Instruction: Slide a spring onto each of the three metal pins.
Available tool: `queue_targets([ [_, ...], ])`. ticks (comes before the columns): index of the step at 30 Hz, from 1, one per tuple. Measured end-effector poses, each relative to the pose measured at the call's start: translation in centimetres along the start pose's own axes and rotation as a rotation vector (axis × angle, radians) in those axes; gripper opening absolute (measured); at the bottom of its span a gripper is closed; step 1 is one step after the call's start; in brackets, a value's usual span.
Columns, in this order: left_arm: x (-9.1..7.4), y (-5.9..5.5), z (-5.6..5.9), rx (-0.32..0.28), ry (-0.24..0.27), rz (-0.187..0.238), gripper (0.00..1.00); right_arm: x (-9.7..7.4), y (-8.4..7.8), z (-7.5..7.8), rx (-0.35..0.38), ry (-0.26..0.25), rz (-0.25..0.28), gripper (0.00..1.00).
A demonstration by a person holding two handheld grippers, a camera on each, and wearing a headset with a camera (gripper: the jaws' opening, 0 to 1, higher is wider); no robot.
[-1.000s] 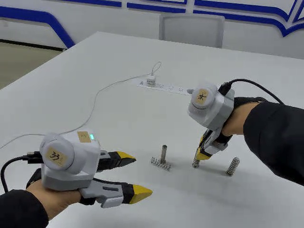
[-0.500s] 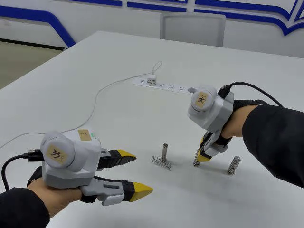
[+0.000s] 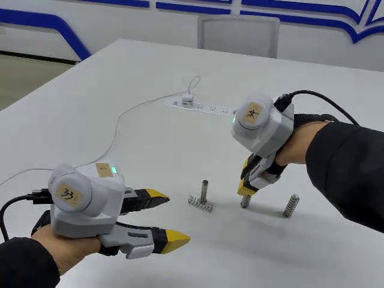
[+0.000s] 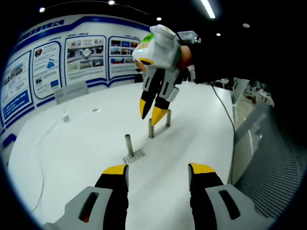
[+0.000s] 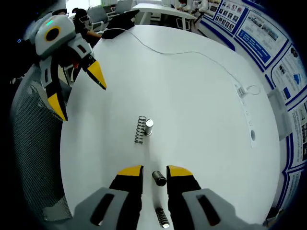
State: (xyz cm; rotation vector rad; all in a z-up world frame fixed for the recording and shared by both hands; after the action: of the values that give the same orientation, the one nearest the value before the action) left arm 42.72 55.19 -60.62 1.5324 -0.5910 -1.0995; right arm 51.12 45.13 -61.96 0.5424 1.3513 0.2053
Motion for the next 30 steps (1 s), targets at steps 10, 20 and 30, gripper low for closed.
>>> queue_targets([
  [10,-0.1,0.0,-0.1,-0.002,0.006,-0.002,0.51,2.9,1.0,-1.9,0.032,0.036,0.051,0.19],
  [20,0.0,-0.2,-0.1,-0.004,0.004,-0.011,0.50,5.5,1.2,-2.4,0.099,0.036,0.086,0.16],
  [30,-0.1,-0.3,-0.2,-0.009,0.009,-0.011,0.50,7.0,1.0,-2.3,0.131,0.035,0.076,0.15],
])
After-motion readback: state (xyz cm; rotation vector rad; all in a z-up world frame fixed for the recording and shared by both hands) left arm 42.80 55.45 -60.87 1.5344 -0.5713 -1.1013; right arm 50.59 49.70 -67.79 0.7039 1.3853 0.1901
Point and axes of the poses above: the centre of the closed fingertips' face, and the gripper's own axes: x roughly forward along the fingers, z roughly to its right, y roughly out of its top, the point moved 1 cm from there along -x, roughly backward along the fingers, and after that the axes turned 7 degrees about z, right-handed, at the moved point
